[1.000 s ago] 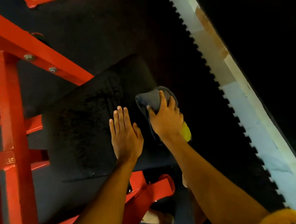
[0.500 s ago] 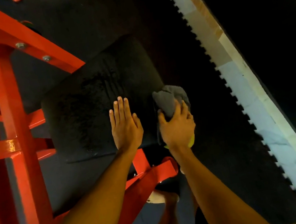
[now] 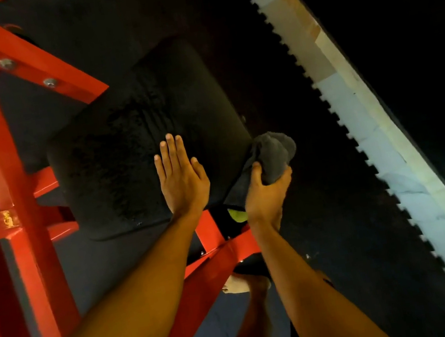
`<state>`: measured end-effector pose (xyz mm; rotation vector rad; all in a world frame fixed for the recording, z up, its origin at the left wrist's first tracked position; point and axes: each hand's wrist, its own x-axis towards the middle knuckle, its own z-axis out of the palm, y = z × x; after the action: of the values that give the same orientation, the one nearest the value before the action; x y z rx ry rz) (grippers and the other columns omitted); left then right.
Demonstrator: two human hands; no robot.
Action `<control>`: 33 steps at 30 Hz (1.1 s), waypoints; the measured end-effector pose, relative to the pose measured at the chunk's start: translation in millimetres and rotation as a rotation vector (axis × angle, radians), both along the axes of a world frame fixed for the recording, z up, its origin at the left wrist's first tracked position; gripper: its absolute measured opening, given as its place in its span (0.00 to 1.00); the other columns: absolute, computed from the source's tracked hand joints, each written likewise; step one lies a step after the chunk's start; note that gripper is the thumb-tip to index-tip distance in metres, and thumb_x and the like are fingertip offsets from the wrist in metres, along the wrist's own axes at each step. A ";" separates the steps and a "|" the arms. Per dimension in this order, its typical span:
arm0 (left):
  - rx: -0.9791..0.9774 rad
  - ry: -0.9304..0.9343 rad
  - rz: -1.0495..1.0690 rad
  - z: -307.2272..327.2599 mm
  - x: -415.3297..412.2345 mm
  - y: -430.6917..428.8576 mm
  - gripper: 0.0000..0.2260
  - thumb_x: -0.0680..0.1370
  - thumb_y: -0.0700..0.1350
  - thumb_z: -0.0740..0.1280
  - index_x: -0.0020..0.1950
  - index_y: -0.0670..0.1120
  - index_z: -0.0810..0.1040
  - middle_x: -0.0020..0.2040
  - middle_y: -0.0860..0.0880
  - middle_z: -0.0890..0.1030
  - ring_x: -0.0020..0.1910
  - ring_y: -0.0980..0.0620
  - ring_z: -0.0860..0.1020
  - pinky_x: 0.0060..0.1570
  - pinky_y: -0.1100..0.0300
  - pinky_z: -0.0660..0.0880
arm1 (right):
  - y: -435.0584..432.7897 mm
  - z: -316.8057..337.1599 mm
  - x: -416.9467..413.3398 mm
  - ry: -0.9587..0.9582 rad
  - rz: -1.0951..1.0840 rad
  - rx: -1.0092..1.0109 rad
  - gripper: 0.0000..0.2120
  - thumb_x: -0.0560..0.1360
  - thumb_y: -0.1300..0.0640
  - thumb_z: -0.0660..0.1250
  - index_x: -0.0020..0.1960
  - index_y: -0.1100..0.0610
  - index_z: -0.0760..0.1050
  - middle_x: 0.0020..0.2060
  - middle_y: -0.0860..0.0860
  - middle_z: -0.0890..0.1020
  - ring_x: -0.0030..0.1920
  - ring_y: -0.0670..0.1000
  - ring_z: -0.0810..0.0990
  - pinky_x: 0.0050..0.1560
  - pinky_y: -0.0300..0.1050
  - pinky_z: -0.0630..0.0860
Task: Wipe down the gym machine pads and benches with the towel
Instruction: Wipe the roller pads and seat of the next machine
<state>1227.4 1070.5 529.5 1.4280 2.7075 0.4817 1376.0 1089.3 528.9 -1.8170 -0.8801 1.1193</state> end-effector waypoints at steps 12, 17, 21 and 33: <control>0.029 0.010 0.005 -0.4 1.2 -0.4 0.26 0.84 0.48 0.52 0.82 0.42 0.58 0.82 0.43 0.58 0.82 0.45 0.55 0.81 0.46 0.51 | 11.8 2.3 -12.2 -0.226 0.131 0.031 0.36 0.76 0.37 0.67 0.78 0.53 0.65 0.76 0.53 0.65 0.73 0.61 0.71 0.68 0.64 0.73; 0.045 -0.001 0.009 -0.9 1.8 0.9 0.26 0.84 0.48 0.52 0.82 0.42 0.59 0.82 0.43 0.59 0.82 0.45 0.55 0.81 0.46 0.51 | 41.5 17.6 -12.2 -0.573 0.421 0.072 0.35 0.75 0.38 0.63 0.79 0.49 0.66 0.77 0.53 0.70 0.76 0.60 0.68 0.74 0.65 0.66; 0.087 -0.044 0.002 -3.7 -2.4 0.3 0.25 0.84 0.46 0.52 0.81 0.42 0.61 0.82 0.43 0.59 0.82 0.46 0.55 0.81 0.47 0.51 | -13.8 24.4 -23.4 -0.841 0.729 0.372 0.36 0.77 0.40 0.63 0.82 0.48 0.62 0.82 0.54 0.61 0.83 0.60 0.53 0.81 0.63 0.49; 0.254 -0.237 0.072 1.2 -9.5 7.0 0.25 0.81 0.42 0.52 0.79 0.39 0.66 0.79 0.41 0.65 0.80 0.43 0.60 0.81 0.49 0.53 | 95.8 29.4 -76.9 -0.979 1.020 0.451 0.31 0.80 0.41 0.63 0.81 0.49 0.65 0.81 0.55 0.64 0.81 0.64 0.56 0.80 0.64 0.54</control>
<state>1217.9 1077.5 530.7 1.2305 2.5848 0.9642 1299.1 1185.0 558.3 -1.4412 -2.5730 0.3639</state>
